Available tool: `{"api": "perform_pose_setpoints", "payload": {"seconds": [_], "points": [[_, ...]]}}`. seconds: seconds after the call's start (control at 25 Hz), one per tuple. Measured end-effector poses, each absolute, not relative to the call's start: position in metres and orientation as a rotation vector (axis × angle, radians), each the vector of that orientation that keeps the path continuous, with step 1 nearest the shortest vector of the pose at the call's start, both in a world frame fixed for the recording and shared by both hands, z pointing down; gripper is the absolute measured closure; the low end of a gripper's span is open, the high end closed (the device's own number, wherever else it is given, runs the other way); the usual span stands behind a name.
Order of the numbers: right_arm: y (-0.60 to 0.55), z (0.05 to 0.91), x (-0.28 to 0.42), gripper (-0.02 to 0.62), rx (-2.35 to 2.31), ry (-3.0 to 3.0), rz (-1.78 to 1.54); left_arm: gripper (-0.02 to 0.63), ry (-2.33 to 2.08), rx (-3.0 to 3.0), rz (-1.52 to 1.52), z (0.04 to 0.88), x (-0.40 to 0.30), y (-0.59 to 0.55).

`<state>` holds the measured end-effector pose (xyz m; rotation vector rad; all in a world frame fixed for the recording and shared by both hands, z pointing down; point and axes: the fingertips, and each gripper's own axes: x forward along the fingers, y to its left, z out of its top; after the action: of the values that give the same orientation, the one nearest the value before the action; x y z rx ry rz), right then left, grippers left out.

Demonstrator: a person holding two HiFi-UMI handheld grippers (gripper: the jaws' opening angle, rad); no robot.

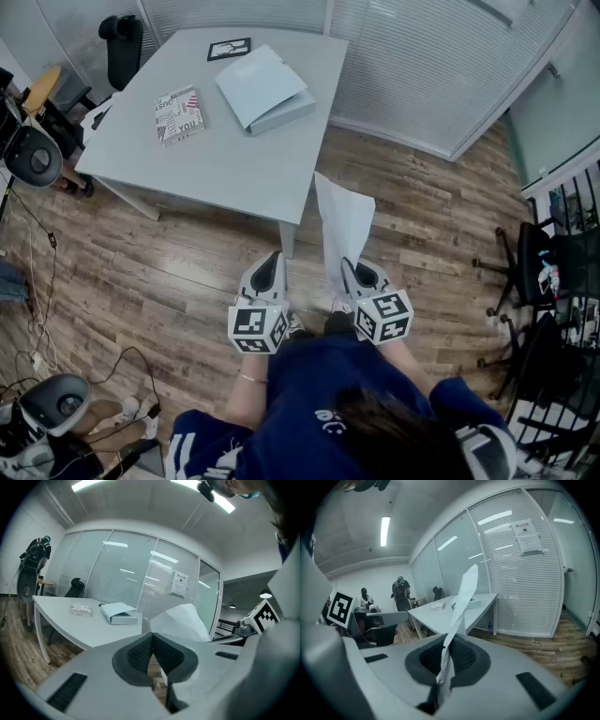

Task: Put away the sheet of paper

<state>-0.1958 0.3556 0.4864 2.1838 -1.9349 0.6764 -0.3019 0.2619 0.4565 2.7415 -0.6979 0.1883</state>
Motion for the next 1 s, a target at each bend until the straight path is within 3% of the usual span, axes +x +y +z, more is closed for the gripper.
{"api": "perform_pose_setpoints", "payload": {"seconds": [0.48, 1.0], "points": [[0.354, 0.488, -0.186, 0.587, 2.260, -1.887, 0.678, 0.601, -0.655, 2.735, 0.220, 0.472, -0.291, 0.257], [0.303, 0.487, -0.105, 0.586, 2.190, -1.938, 0.559, 0.601, -0.724, 2.682, 0.196, 0.476, -0.219, 0.218]]}}
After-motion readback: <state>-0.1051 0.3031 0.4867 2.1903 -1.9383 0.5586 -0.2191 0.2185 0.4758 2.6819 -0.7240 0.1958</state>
